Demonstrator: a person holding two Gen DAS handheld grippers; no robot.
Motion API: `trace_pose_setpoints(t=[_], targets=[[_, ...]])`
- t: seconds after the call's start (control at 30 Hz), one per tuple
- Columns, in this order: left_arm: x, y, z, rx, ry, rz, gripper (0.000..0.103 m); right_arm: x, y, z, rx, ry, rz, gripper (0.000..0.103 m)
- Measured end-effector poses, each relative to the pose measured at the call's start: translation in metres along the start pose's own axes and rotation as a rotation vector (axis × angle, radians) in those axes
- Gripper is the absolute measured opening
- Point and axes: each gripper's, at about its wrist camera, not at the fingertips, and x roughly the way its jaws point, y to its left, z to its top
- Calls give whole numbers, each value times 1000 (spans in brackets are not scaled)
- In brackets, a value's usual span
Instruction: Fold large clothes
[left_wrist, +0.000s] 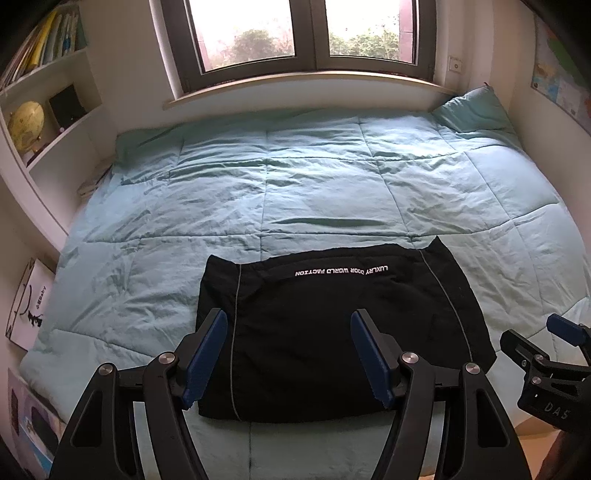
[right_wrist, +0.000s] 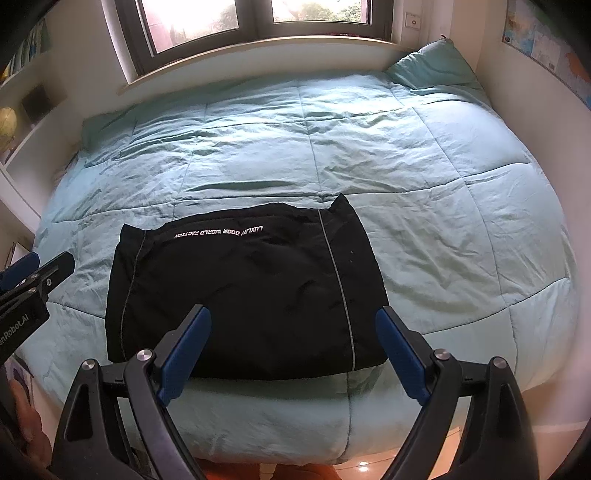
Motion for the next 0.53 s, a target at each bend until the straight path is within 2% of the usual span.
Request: trace_pose_setpoints(t=[0.2, 0.43, 0.53], targets=[[0, 2, -1, 1, -4, 12, 71, 5, -1, -4, 1, 15, 9, 92], [-15, 0, 0, 31, -110, 71, 71, 8, 1, -5, -16, 14, -14, 92], [-12, 1, 2, 32, -86, 59, 71, 10, -1, -4, -17, 18, -8, 92]])
